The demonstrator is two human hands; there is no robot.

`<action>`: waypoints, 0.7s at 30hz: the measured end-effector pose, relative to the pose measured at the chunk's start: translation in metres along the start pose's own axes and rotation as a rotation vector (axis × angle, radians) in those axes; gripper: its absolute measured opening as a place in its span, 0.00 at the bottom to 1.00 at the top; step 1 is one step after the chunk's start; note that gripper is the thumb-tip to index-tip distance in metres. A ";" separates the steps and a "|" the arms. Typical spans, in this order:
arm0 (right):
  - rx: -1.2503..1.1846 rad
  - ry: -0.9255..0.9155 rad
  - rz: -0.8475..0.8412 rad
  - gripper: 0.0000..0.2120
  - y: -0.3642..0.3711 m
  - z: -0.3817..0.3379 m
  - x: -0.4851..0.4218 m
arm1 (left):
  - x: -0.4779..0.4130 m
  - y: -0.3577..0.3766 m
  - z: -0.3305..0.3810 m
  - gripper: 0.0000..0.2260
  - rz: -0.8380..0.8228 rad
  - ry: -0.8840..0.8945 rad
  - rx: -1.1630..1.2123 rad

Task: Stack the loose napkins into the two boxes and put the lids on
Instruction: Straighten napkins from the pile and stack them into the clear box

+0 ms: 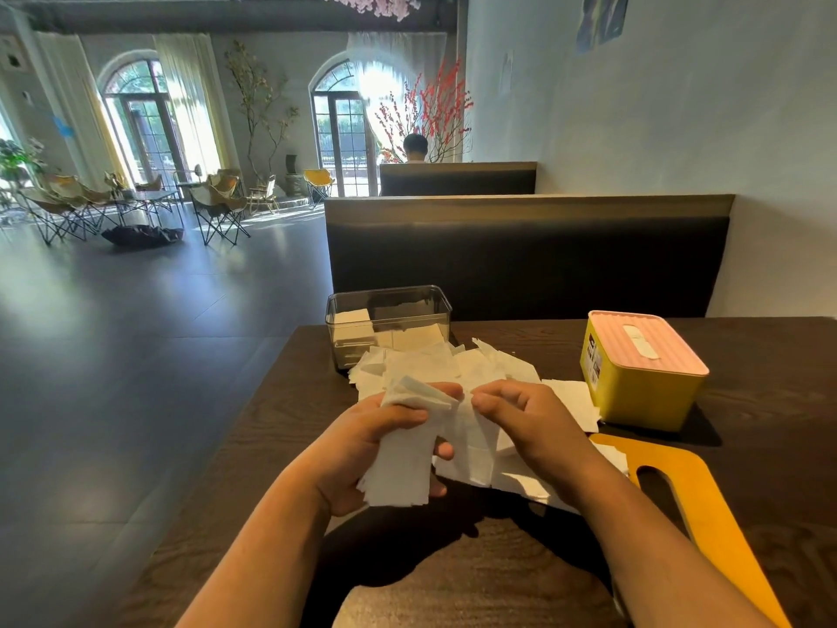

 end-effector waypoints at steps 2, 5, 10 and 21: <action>-0.019 0.003 -0.037 0.17 0.004 -0.003 0.003 | 0.000 -0.002 0.000 0.19 0.003 -0.003 -0.003; -0.035 0.022 -0.074 0.21 0.006 -0.007 0.007 | -0.001 -0.004 -0.001 0.20 -0.001 -0.010 0.014; -0.131 0.091 -0.093 0.16 0.010 -0.003 0.009 | -0.002 -0.008 -0.003 0.20 0.009 -0.015 0.000; -0.051 0.010 0.093 0.14 -0.001 0.000 0.001 | -0.010 -0.019 -0.006 0.20 0.109 0.003 0.128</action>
Point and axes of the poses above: each hand's wrist, its own x-axis away from the middle knuckle, its own y-axis out of the palm, z = x × y, the point moved 8 cm from there along -x, towards the middle knuckle, and after that the axes turned 5 degrees about x, right-handed, at the moved point
